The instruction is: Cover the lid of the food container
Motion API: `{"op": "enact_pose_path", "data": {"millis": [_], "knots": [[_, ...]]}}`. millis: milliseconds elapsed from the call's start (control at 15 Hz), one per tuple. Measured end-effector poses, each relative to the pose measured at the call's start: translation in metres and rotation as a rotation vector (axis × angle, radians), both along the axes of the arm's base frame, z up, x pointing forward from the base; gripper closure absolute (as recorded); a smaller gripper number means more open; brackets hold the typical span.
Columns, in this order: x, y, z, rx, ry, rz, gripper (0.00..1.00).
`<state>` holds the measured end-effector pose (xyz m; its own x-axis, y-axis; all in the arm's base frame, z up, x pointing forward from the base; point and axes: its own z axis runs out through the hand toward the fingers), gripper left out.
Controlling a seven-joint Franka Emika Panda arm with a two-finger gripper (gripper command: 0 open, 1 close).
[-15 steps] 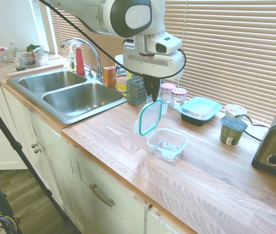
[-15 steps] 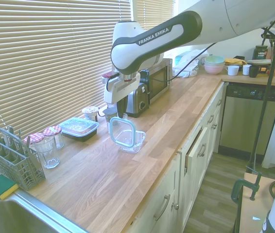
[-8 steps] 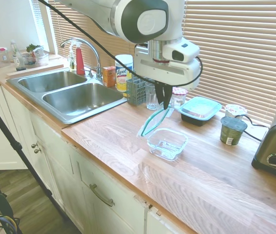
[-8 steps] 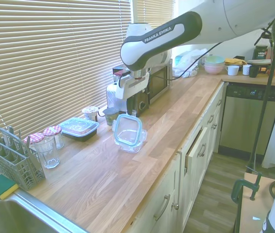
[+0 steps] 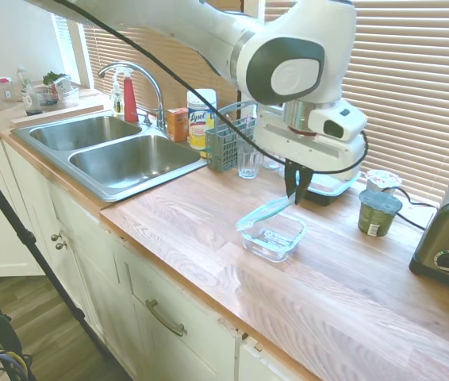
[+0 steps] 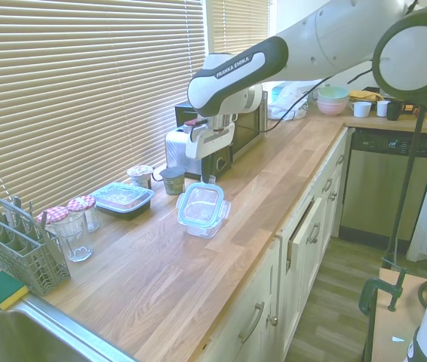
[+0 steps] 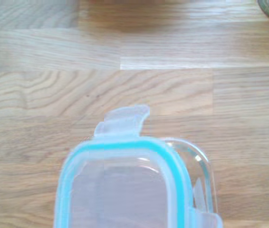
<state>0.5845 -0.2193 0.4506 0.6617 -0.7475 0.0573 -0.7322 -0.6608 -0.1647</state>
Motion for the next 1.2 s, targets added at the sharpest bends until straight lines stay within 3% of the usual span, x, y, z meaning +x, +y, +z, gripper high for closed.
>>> {"op": "enact_pose_path", "data": {"millis": [667,733,1200], "knots": [[0.006,-0.022,-0.054,0.024,0.058,-0.019,1.00],[0.006,-0.022,-0.059,0.027,0.064,-0.021,0.00],[0.009,-0.025,-0.065,0.018,0.052,-0.032,0.00]]}}
